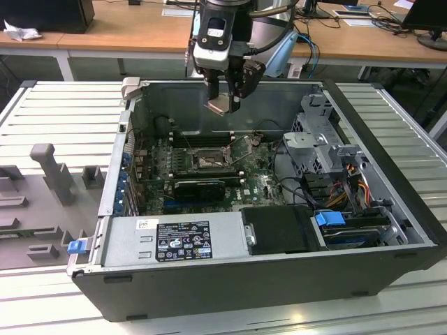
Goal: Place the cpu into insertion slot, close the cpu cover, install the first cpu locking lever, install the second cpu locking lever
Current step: 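Place the cpu into insertion slot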
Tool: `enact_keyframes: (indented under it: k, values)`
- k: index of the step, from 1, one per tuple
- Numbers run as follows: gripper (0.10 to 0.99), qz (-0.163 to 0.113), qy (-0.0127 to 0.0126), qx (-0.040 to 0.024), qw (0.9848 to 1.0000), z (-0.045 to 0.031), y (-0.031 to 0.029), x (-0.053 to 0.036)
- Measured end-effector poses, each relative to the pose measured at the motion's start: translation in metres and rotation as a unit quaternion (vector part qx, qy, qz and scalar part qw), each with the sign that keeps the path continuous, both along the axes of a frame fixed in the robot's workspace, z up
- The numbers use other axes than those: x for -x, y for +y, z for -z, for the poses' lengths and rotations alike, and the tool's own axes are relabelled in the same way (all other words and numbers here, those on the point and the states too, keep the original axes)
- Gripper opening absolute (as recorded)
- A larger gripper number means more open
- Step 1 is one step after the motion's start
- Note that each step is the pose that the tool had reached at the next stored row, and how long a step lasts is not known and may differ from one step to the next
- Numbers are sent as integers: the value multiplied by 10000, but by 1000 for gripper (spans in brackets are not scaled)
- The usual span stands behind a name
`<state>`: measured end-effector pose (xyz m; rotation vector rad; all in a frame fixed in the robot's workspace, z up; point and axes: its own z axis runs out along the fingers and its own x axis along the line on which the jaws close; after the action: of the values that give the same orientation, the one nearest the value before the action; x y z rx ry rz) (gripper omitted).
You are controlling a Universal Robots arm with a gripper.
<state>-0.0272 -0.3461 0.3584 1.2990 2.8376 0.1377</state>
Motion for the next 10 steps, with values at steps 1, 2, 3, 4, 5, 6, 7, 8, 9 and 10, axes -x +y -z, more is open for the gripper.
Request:
enact_keyframes:
  k: [1, 2, 3, 4, 5, 6, 7, 8, 9, 10]
  values:
    - [525, 31, 0, 0, 10000, 0, 0, 0]
    - [525, 53, 0, 0, 10000, 0, 0, 0]
    - [525, 76, 0, 0, 10000, 0, 0, 0]
    - [525, 99, 0, 0, 10000, 0, 0, 0]
    - [525, 128, 0, 0, 9999, 0, 0, 0]
    - [525, 151, 0, 0, 9999, 0, 0, 0]
    - [525, 183, 0, 0, 9998, 0, 0, 0]
    - [525, 207, 0, 0, 9998, 0, 0, 0]
    - [525, 228, 0, 0, 9997, 0, 0, 0]
    - [525, 257, 0, 0, 9997, 0, 0, 0]
